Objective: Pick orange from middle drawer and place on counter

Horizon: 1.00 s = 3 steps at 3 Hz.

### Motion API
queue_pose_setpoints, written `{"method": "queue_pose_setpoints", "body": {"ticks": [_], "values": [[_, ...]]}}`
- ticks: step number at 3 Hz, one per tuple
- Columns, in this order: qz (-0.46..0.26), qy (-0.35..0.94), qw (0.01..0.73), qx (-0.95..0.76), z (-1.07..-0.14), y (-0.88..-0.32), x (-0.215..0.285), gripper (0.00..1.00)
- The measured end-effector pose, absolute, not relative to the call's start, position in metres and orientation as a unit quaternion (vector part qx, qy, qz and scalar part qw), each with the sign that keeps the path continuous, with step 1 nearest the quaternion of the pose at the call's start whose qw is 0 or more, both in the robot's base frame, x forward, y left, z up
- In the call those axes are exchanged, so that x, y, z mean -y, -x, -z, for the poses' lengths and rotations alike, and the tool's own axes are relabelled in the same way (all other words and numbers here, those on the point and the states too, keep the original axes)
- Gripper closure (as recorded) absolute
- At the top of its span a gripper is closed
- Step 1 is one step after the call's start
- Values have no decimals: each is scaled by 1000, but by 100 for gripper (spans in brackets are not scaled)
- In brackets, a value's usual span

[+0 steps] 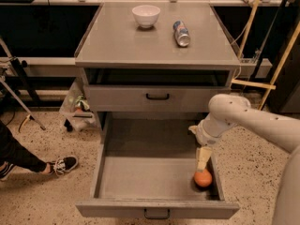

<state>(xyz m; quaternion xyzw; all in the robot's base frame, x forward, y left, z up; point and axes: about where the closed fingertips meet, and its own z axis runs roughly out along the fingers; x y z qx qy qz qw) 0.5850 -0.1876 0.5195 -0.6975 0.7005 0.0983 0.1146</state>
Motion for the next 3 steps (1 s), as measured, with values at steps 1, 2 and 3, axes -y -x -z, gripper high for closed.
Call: {"method": "queue_pose_setpoints", "body": {"ticks": [1, 2, 3], "values": [[-107, 708, 103, -691, -462, -587, 193, 0], [-110, 708, 72, -694, -414, -574, 210, 0], [-113, 707, 67, -695, -407, -570, 212, 0]]}}
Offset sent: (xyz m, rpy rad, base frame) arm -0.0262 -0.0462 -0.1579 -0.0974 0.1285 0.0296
